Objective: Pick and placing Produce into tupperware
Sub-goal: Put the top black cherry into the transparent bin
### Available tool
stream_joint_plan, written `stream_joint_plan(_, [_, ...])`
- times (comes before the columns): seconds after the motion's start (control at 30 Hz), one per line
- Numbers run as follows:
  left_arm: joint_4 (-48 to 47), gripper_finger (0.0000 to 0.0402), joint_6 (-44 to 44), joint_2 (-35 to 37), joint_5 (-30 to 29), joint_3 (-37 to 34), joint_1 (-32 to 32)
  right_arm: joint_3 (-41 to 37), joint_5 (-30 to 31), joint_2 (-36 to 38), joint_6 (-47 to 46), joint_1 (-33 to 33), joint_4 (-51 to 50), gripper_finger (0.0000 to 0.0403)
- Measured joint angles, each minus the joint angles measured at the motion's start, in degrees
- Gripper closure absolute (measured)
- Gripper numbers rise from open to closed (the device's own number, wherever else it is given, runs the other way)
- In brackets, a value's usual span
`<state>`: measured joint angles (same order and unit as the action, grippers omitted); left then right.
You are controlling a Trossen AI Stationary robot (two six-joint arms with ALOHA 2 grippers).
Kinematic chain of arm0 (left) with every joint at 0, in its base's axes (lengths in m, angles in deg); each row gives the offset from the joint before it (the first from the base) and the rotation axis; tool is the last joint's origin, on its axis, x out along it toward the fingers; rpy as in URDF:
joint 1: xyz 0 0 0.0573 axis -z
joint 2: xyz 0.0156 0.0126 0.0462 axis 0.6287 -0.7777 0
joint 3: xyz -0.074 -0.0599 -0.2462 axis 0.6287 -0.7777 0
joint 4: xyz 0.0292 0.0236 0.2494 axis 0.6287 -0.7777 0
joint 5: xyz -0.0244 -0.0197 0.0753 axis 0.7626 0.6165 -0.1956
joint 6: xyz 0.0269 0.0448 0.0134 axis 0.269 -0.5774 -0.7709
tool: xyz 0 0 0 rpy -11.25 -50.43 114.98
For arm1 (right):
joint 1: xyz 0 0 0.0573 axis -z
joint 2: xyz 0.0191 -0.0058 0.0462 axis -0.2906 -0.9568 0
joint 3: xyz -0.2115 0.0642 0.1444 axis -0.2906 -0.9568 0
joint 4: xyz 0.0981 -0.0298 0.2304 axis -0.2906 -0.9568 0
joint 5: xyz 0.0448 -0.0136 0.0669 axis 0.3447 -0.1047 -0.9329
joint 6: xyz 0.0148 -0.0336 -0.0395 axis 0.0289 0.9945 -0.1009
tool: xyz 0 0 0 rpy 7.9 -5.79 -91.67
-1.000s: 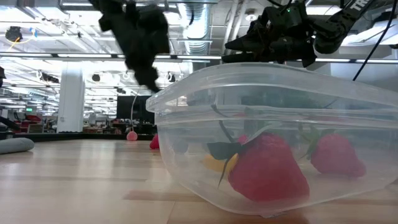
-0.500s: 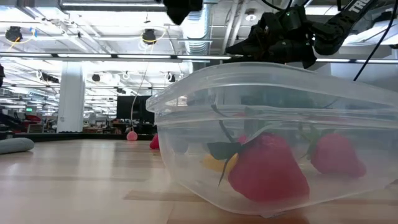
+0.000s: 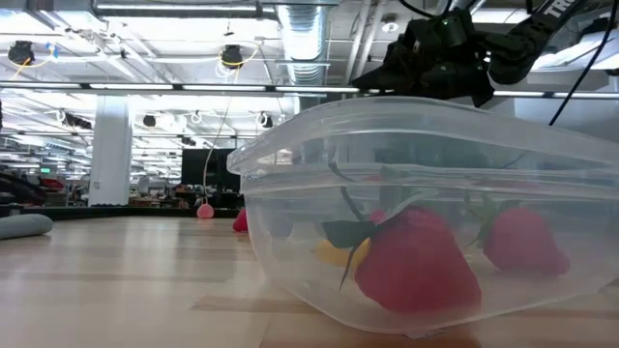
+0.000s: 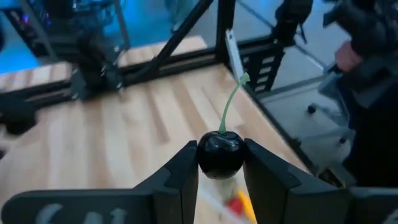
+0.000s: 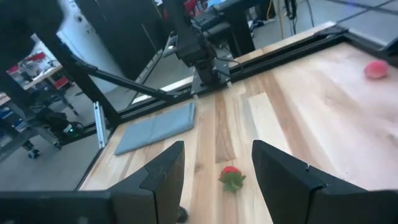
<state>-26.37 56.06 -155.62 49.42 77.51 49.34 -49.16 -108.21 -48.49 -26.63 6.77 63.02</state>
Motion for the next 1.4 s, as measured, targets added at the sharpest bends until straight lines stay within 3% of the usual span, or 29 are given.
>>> stream_joint_plan(0.23, [4.37,0.0305,4.23,-7.28,0.58,-0.20,4.30,0.02,0.02,-0.02,-2.78,-0.84,-2.30,0.0191])
stream_joint_plan(0.57, [11.52,0.0305,10.84,-15.64,7.07,-0.16,5.54,0.00,0.04,-0.11,-3.85,-1.21,-5.85,0.0191])
stream_joint_plan(1.1, [12.21,0.0305,16.74,-25.90,4.29,-0.01,8.54,0.00,1.72,-0.12,-4.46,-4.88,-8.41,0.0191])
stream_joint_plan(1.4, [7.48,0.0305,18.68,-29.05,1.65,-0.09,10.17,0.00,1.99,-0.11,-4.74,-4.95,-9.43,0.0191])
